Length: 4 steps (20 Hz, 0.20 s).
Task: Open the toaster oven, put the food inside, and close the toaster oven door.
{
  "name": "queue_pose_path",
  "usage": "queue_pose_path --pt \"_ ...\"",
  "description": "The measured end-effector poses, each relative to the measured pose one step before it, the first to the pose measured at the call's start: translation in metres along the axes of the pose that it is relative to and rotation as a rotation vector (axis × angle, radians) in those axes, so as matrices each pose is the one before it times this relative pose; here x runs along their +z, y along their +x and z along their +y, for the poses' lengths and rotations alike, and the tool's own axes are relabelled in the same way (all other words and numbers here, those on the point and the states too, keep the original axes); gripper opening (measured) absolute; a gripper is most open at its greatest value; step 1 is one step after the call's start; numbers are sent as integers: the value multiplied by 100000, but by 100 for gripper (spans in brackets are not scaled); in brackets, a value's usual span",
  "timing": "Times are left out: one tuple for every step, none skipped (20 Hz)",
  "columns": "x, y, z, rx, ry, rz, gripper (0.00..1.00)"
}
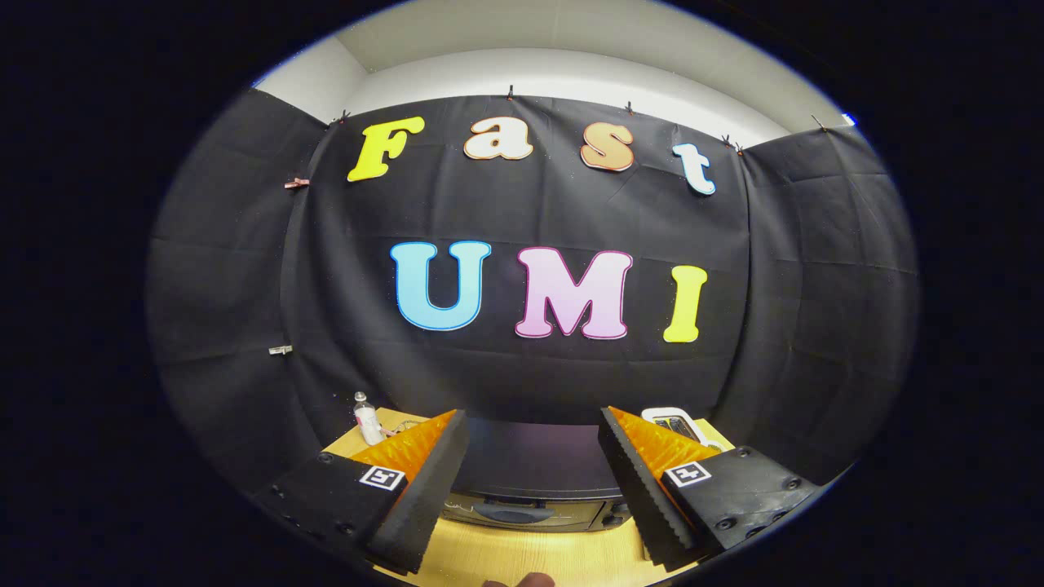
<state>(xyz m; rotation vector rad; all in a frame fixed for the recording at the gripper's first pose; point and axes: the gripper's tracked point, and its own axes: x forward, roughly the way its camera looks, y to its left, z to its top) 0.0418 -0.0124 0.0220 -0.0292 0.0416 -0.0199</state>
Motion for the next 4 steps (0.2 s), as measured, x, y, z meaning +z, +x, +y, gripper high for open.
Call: queue_pose_path --pt "4 75 57 197 -58 58 99" --pt "-31 2 28 111 -100 70 99" --pt "16 -115 18 116 -141 87 99" --pt "-87 37 -48 -8 -148 104 99"
